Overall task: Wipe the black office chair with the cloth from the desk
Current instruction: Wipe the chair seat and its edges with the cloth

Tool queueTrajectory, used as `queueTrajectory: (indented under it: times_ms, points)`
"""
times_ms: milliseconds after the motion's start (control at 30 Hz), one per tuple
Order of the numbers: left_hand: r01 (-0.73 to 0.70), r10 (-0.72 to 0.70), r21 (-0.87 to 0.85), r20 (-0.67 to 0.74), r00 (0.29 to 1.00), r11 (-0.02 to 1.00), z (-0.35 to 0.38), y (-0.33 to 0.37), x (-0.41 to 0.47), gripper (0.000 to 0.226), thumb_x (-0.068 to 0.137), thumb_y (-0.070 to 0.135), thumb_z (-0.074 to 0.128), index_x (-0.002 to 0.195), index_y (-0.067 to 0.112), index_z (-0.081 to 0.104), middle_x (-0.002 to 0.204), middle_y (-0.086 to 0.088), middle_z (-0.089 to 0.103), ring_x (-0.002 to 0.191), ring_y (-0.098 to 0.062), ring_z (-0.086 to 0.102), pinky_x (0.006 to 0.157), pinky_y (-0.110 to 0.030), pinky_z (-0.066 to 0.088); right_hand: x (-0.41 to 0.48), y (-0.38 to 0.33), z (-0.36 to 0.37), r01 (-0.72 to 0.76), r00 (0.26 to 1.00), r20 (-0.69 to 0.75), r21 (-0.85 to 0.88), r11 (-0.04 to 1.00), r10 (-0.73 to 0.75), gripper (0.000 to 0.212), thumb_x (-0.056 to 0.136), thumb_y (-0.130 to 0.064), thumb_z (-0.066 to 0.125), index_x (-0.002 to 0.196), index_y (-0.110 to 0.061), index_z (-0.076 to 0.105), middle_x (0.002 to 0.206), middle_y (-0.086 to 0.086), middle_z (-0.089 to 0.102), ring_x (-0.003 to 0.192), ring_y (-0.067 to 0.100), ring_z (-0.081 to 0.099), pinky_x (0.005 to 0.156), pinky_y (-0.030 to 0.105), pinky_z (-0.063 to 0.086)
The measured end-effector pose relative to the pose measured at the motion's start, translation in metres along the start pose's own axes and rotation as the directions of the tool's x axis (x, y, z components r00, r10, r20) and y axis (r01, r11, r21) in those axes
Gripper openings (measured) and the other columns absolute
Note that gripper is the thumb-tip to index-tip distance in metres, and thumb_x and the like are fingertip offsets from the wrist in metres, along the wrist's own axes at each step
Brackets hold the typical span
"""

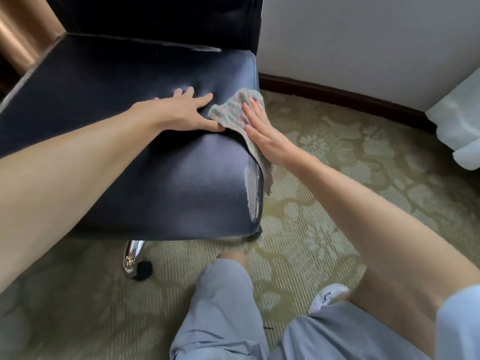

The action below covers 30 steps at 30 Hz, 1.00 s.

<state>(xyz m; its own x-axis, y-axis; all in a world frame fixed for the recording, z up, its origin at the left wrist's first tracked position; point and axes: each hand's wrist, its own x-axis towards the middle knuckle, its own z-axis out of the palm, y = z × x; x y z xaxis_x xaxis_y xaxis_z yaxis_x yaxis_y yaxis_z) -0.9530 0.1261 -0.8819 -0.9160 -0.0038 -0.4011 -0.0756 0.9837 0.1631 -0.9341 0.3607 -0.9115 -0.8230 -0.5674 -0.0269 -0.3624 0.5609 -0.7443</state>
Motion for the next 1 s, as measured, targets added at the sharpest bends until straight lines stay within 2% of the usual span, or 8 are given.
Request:
queueTrajectory:
  times_ms: [133, 233, 300, 433, 600, 800, 900, 1000]
  points:
    - [-0.015, 0.018, 0.052, -0.048, 0.999, 0.999, -0.005, 0.002, -0.009, 0.128, 0.034, 0.107, 0.029, 0.147, 0.053, 0.005, 0.163, 0.003, 0.003, 0.149, -0.019, -0.003, 0.111, -0.064, 0.009, -0.007, -0.004, 0.004, -0.003, 1.000, -0.007, -0.021, 1.000, 0.003, 0.053, 0.107, -0.015, 0.029, 0.152, -0.002, 0.004, 0.161, 0.010, -0.010, 0.147, 0.020, -0.017, 0.117, 0.028, -0.011]
    - [-0.034, 0.049, 0.134, -0.118, 0.992, 0.990, -0.008, 0.006, -0.023, 0.123, 0.041, 0.106, 0.021, 0.149, 0.047, 0.013, 0.160, -0.001, 0.014, 0.147, -0.021, 0.004, 0.105, -0.070, 0.010, -0.032, -0.011, 0.012, 0.016, 1.000, 0.008, -0.026, 1.000, -0.016, 0.054, 0.107, -0.016, 0.029, 0.152, -0.004, 0.003, 0.161, 0.007, -0.012, 0.146, 0.016, -0.018, 0.117, 0.024, -0.012]
    - [-0.049, 0.064, 0.179, -0.079, 0.995, 0.983, -0.005, 0.004, -0.030, 0.127, 0.039, 0.107, 0.016, 0.149, 0.045, 0.009, 0.160, 0.000, 0.010, 0.147, -0.020, -0.001, 0.104, -0.072, 0.009, -0.054, -0.011, 0.023, 0.062, 0.998, 0.008, -0.048, 0.997, -0.062, 0.055, 0.106, -0.017, 0.030, 0.152, -0.005, 0.001, 0.160, 0.003, -0.014, 0.146, 0.013, -0.019, 0.116, 0.021, -0.013]
    - [-0.047, 0.041, 0.168, 0.037, 0.998, 0.985, 0.000, 0.000, -0.038, 0.113, 0.056, 0.091, 0.043, 0.149, 0.047, -0.004, 0.161, 0.007, -0.010, 0.147, -0.018, -0.012, 0.108, -0.070, 0.009, -0.064, -0.009, 0.032, 0.117, 0.992, 0.045, -0.076, 0.990, -0.114, 0.058, 0.106, -0.027, 0.029, 0.154, -0.013, 0.000, 0.154, -0.013, -0.019, 0.141, 0.000, -0.025, 0.115, 0.018, -0.013]
    - [-0.076, 0.069, 0.062, 0.097, 0.993, 0.995, -0.005, -0.001, -0.043, 0.132, 0.037, 0.095, 0.055, 0.149, 0.047, 0.004, 0.161, 0.008, -0.006, 0.147, -0.016, -0.012, 0.117, -0.054, 0.012, -0.008, -0.012, 0.012, 0.048, 0.999, 0.019, -0.174, 0.984, -0.045, 0.055, 0.107, -0.024, 0.028, 0.153, -0.006, 0.005, 0.161, 0.005, -0.010, 0.147, 0.015, -0.017, 0.118, 0.026, -0.012]
    - [-0.059, 0.055, 0.059, 0.070, 0.996, 0.997, -0.001, 0.002, -0.046, 0.131, 0.037, 0.098, 0.052, 0.148, 0.048, 0.004, 0.161, 0.012, -0.006, 0.147, -0.015, -0.012, 0.111, -0.061, 0.010, 0.014, -0.015, 0.004, -0.057, 0.998, -0.033, -0.176, 0.983, 0.052, 0.053, 0.107, -0.023, 0.025, 0.153, -0.003, 0.006, 0.162, 0.009, -0.008, 0.148, 0.018, -0.015, 0.116, 0.025, -0.012]
    - [-0.046, 0.044, 0.082, 0.026, 0.999, 0.996, 0.005, 0.000, -0.053, 0.130, 0.037, 0.104, 0.042, 0.148, 0.051, 0.000, 0.161, 0.014, -0.008, 0.148, -0.015, -0.013, 0.106, -0.072, 0.001, -0.011, -0.015, 0.018, -0.012, 1.000, -0.030, -0.159, 0.987, 0.007, 0.055, 0.107, -0.028, 0.024, 0.154, -0.007, 0.004, 0.162, 0.004, -0.010, 0.147, 0.013, -0.016, 0.115, 0.022, -0.011]
    - [-0.052, 0.058, 0.127, -0.050, 0.997, 0.991, 0.014, -0.006, -0.065, 0.125, 0.043, 0.106, 0.030, 0.150, 0.047, 0.000, 0.162, 0.011, -0.006, 0.148, -0.016, -0.010, 0.106, -0.072, -0.004, -0.041, -0.017, 0.031, 0.051, 0.997, -0.050, -0.168, 0.985, -0.060, 0.056, 0.107, -0.030, 0.024, 0.154, -0.008, 0.005, 0.162, 0.001, -0.010, 0.146, 0.009, -0.016, 0.115, 0.019, -0.011]
